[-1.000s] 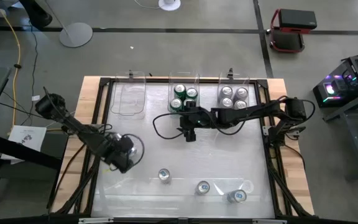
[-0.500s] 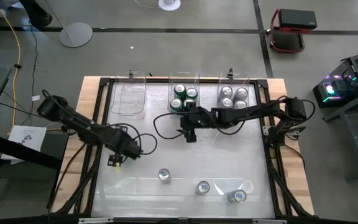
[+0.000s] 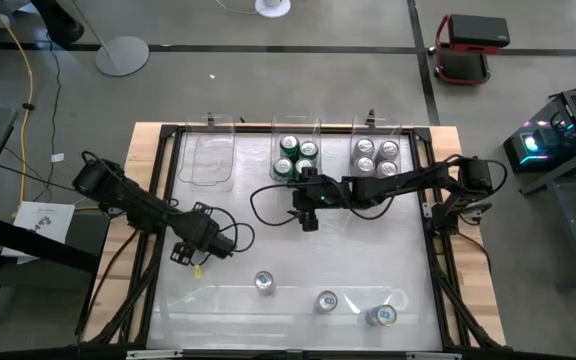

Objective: Sort soda cans
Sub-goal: Put the top left blue can into the left transparent bin

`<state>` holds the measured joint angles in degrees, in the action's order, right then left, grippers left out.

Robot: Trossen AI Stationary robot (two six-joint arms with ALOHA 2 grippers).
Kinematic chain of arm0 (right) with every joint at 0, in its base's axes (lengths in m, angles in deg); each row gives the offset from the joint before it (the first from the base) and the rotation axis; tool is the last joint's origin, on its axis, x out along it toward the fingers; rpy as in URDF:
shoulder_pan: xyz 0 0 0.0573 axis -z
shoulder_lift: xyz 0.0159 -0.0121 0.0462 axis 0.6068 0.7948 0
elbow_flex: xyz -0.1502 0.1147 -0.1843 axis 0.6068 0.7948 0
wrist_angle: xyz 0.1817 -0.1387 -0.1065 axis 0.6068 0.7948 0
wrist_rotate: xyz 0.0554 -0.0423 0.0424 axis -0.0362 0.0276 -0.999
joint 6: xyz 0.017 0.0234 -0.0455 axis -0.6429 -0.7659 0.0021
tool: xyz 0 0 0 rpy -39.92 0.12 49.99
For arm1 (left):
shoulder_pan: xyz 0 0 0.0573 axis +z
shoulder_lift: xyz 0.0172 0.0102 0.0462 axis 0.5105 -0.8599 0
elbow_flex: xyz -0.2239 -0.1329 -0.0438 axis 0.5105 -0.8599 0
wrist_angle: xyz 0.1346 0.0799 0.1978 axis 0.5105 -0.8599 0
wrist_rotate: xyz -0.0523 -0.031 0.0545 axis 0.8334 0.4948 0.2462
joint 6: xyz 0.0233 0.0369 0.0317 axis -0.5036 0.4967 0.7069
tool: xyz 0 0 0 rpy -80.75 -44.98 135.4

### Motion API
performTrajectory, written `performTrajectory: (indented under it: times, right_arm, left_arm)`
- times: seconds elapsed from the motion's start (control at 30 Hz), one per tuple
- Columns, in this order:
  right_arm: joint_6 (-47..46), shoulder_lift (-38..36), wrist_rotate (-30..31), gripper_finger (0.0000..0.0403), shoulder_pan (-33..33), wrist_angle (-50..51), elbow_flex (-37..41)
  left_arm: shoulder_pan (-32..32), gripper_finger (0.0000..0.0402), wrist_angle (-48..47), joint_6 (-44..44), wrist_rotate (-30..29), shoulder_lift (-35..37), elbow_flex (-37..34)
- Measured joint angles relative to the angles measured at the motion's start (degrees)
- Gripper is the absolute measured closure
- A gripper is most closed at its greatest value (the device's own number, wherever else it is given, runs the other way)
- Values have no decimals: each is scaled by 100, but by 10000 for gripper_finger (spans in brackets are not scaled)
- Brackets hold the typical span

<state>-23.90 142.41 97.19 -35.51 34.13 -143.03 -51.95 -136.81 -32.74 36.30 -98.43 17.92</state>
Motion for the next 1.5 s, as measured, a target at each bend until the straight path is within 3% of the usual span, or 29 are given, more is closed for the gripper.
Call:
performTrajectory:
  times: [0.37, 0.67, 0.8, 0.93, 1.17, 1.33, 1.5]
  right_arm:
    - [-37, 0, 0, 59, -31, -39, 0]
    - [-14, 0, 59, 59, -116, -39, 0]
    - [-15, 0, 61, 59, -116, -35, 0]
    - [-31, 0, 63, 59, -115, 13, 0]
    - [-63, 0, 63, 59, -114, 17, 0]
    - [-60, 0, 63, 59, -116, 13, 0]
    - [-77, 0, 64, 59, -115, 11, 0]
  left_arm:
    - [533, 199, -35, 134, 110, -63, 178]
    - [953, 330, -982, -111, 669, -59, 1667]
    - [1033, 361, -1248, -128, 806, -52, 1941]
    - [1022, 328, -1546, -215, 1214, -52, 1738]
    - [873, 198, -977, 291, 2067, -61, 999]
    - [574, 124, -578, 484, 1996, -63, 660]
    - [277, 93, -178, 356, 1883, -58, 227]
